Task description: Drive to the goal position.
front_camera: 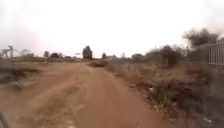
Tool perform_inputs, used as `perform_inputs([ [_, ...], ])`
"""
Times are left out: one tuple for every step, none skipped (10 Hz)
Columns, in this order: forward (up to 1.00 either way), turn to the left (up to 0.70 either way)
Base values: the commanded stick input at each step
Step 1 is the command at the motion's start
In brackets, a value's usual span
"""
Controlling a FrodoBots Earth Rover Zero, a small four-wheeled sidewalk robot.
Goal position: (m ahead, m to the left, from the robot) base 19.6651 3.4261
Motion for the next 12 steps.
perform_inputs([
  [0.50, 0.00],
  [0.50, 0.00],
  [0.50, 0.00],
  [0.50, 0.00],
  [0.50, 0.00],
  [0.50, 0.00],
  [0.50, 0.00],
  [0.50, 0.00],
  [0.50, 0.00],
  [0.50, 0.00],
  [0.50, 0.00],
  [0.50, 0.00],
])
